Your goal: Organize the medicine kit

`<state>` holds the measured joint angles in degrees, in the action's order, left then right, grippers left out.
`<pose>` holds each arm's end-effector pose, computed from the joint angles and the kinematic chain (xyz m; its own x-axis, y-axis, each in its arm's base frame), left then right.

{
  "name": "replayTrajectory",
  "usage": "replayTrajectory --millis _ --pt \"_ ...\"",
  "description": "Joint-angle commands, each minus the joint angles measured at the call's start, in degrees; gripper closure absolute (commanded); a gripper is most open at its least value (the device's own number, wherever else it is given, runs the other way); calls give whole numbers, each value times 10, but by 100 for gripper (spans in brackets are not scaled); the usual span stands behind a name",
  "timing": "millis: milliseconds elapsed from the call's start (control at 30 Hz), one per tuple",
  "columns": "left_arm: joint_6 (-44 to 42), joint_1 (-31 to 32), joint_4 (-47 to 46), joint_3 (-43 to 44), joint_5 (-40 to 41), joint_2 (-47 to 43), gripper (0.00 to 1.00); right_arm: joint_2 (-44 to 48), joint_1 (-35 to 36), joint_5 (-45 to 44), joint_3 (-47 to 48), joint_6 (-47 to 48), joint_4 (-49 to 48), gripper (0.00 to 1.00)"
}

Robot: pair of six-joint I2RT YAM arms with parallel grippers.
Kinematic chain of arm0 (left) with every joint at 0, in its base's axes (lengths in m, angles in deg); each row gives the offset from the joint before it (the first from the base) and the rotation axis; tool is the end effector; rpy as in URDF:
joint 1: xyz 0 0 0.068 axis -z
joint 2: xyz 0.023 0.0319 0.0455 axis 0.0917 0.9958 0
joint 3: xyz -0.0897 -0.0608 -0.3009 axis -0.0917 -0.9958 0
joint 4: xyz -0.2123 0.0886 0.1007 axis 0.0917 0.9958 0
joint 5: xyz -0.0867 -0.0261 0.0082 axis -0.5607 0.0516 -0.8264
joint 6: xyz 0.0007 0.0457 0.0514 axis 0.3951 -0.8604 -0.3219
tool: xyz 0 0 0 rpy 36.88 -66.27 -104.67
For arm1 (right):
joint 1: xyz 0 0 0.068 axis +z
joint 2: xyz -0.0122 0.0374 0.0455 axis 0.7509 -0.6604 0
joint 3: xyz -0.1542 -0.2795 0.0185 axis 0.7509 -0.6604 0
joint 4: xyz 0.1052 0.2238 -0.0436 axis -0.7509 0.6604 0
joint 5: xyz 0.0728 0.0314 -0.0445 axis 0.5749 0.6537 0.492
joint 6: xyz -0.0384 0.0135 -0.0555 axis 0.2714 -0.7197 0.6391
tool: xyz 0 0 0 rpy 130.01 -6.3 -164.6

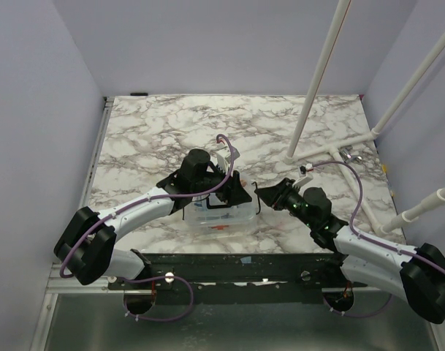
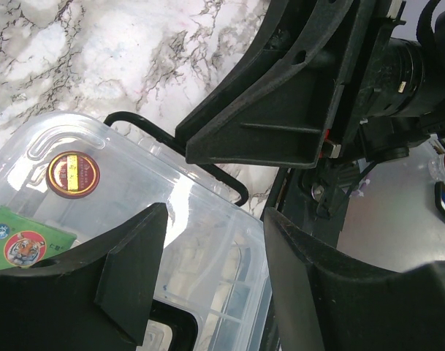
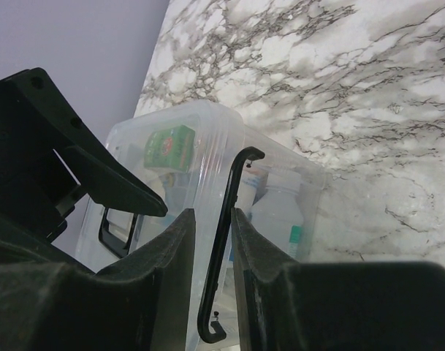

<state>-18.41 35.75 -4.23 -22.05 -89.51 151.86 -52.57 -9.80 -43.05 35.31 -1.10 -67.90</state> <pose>0.1984 -0.2143 0.2928 -0.6782 0.1176 -0.7254 0.7075 0.3714 -0.6013 0.1457 0.1170 0.2378 -0.5589 0.5199 -0.6460 -0.3077 0.5934 0.7438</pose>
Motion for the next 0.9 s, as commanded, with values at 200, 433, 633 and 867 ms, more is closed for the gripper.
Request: replayTrajectory --millis 200,433,633,867 --pt "-4 3 92 -34 3 20 42 -18 -3 38 14 -7 -38 70" --pt "-6 3 92 -34 3 19 42 -14 -3 42 13 -7 -47 70" --pt "-7 3 93 -33 4 21 42 -5 -3 43 14 -7 -45 70" --pt "-6 4 92 -34 4 24 42 -5 -3 54 16 -13 -53 70"
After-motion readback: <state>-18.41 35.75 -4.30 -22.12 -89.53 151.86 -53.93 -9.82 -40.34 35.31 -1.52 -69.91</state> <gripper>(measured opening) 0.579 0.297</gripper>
